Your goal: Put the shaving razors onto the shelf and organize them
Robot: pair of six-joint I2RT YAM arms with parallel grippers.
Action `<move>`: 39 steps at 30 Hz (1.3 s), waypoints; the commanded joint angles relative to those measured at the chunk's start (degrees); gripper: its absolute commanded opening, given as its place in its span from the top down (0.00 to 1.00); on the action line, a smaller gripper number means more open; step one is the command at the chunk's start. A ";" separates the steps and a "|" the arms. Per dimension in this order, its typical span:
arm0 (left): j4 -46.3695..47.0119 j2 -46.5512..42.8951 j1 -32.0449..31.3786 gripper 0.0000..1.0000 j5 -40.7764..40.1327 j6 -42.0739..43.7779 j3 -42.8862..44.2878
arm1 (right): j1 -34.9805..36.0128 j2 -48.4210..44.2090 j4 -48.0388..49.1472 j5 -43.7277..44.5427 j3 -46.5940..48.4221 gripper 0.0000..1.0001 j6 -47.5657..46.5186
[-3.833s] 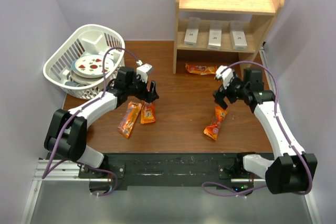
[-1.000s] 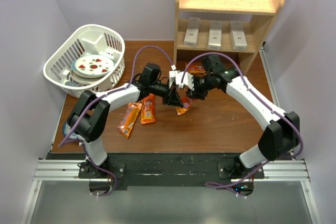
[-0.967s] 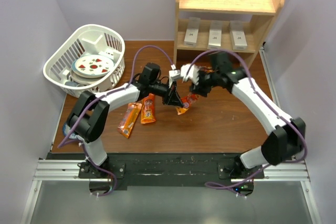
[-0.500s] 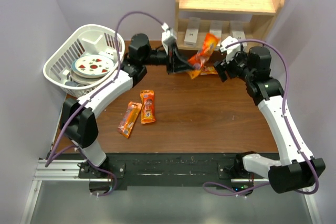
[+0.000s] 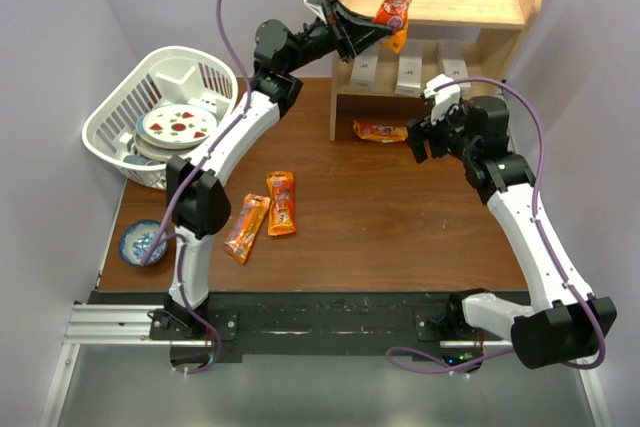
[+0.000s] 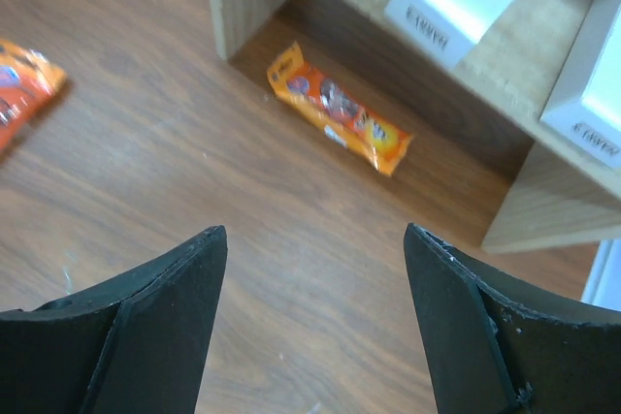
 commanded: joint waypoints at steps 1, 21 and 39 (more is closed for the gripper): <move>-0.20 2.60 0.91 1.00 -6.35 -1.90 7.21 | 0.09 -2.80 9.66 -6.60 2.12 0.23 3.90; -1.96 10.86 2.14 0.79 -12.42 -14.82 12.41 | 0.18 4.49 11.09 -6.37 13.29 0.22 5.65; -0.82 8.40 2.66 0.45 -13.74 -19.74 8.37 | 0.09 9.15 15.39 -5.84 15.48 0.22 6.44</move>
